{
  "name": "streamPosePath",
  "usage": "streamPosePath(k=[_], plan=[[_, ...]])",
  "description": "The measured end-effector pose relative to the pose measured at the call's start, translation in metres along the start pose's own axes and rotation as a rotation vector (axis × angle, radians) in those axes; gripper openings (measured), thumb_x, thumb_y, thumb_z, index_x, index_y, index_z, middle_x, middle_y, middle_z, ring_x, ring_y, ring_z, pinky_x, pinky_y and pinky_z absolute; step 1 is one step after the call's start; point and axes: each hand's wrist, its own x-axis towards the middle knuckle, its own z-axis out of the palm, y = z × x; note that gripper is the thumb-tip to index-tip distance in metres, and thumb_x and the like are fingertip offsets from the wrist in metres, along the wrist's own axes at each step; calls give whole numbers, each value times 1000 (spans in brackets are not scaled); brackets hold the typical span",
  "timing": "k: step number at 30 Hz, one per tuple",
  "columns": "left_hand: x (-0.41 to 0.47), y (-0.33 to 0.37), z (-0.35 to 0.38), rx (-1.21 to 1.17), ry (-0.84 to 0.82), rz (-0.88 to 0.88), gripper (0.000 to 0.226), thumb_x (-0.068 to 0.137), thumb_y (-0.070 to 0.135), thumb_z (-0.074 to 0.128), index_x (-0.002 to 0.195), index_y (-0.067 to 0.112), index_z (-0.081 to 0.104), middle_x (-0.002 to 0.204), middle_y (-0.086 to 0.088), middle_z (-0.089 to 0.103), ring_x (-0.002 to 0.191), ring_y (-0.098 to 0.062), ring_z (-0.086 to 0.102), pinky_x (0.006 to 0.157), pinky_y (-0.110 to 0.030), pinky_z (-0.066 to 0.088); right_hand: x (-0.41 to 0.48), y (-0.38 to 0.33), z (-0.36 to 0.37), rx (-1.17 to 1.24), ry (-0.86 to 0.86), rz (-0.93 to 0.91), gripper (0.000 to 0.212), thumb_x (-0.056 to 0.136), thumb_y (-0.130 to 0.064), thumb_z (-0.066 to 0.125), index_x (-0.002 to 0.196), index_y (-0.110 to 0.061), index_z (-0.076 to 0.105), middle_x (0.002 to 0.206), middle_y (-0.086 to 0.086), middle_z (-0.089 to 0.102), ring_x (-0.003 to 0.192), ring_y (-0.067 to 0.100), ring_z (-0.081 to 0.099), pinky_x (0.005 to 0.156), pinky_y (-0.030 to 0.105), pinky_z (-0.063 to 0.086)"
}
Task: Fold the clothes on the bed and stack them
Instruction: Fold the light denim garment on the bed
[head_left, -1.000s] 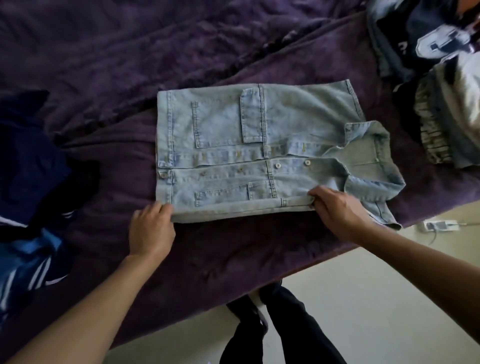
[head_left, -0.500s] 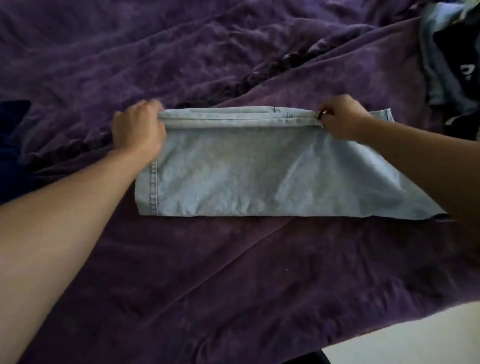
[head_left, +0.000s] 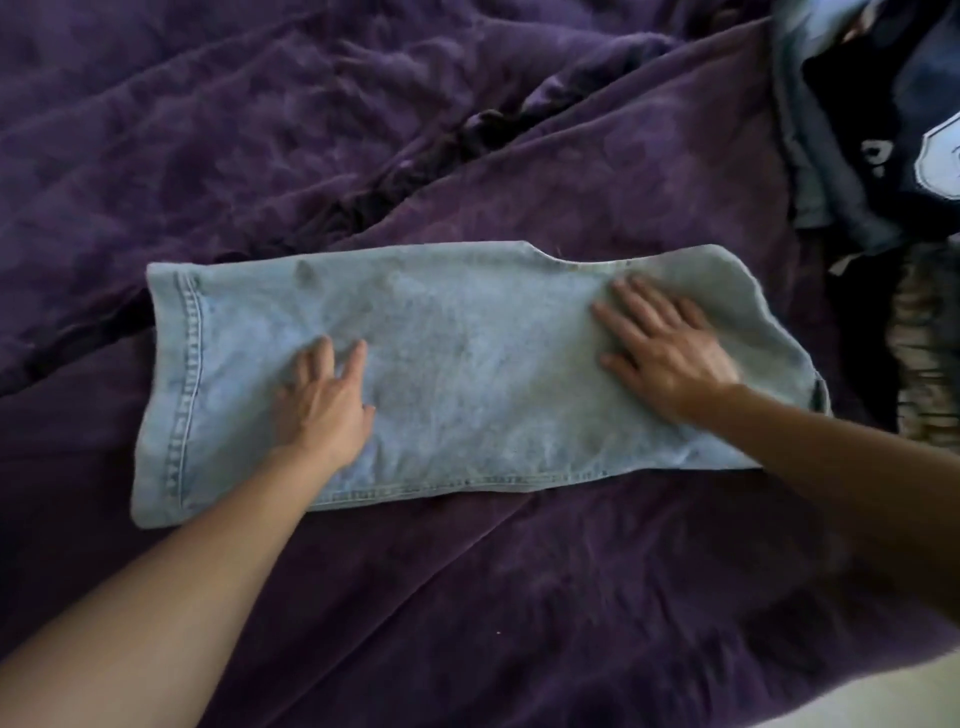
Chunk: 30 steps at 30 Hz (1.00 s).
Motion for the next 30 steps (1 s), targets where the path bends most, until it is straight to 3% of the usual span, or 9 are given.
streamPosePath(k=[5, 9, 14, 16, 19, 21, 24, 28, 30], plan=[[-14, 29, -13, 28, -6, 23, 72, 88, 29, 60, 150, 22, 23, 153, -18, 17, 135, -39, 25, 104, -51, 34, -10, 88, -23, 89, 9, 449, 72, 87, -69, 31, 148, -33, 24, 159, 6, 19, 145, 28, 17, 112, 51, 20], [-52, 82, -5, -61, 183, 431, 57, 83, 21, 68, 137, 21, 49, 146, -21, 38, 126, -40, 45, 94, -49, 45, -49, 86, -25, 558, 51, 878, 87, 78, -73, 52, 147, -27, 25, 147, 8, 39, 130, 34, 43, 101, 50, 40], [-99, 125, 33, 163, -182, 570, 87, 89, 6, 45, 150, 32, -10, 157, -11, -24, 144, -37, -19, 117, -54, 1, -93, 52, -21, 1025, 12, 1076, 64, 67, -62, 75, 108, -15, 64, 101, 4, 70, 92, 24, 67, 76, 34, 53], [-105, 124, 37, 198, -171, 583, 88, 89, 9, 46, 149, 31, -15, 155, -11, -27, 142, -37, -23, 116, -55, -3, -98, 53, -39, 1215, -84, 1059, 49, 63, -46, 84, 92, -10, 68, 90, 7, 73, 82, 23, 71, 73, 32, 55], [-108, 113, 28, 122, -140, 613, 70, 95, 15, 40, 152, 29, 3, 160, -7, -10, 147, -30, -9, 119, -47, 0, -94, 52, -84, 1096, -86, 899, 35, 65, -35, 85, 84, -10, 69, 80, 9, 72, 76, 23, 70, 67, 32, 55], [-111, 99, 22, 11, -83, 593, 55, 94, 20, 44, 148, 26, 29, 157, -10, 19, 144, -30, 18, 117, -42, 17, -82, 39, -122, 875, -72, 753, 30, 71, -34, 82, 89, -15, 68, 80, 5, 68, 80, 25, 66, 63, 29, 48], [-111, 69, 16, -215, 57, 464, 38, 80, 21, 57, 118, 19, 64, 121, -10, 60, 107, -32, 60, 89, -41, 51, -53, -6, -173, 475, -112, 539, 49, 73, -42, 75, 115, -20, 63, 104, 7, 66, 99, 32, 61, 74, 32, 43], [-114, 27, 10, -374, 123, 292, 25, 81, 15, 58, 104, 13, 68, 98, -5, 64, 88, -29, 63, 75, -39, 54, 10, -100, -192, 287, -249, 312, 51, 87, -47, 56, 121, -10, 54, 124, 9, 58, 112, 34, 56, 96, 41, 40], [-116, 11, 11, -397, 146, 231, 24, 81, 10, 65, 105, 11, 68, 96, -6, 63, 88, -29, 63, 75, -39, 53, 40, -146, -175, 305, -369, 203, 48, 89, -55, 54, 101, -9, 59, 114, 12, 63, 100, 29, 61, 88, 36, 46]])
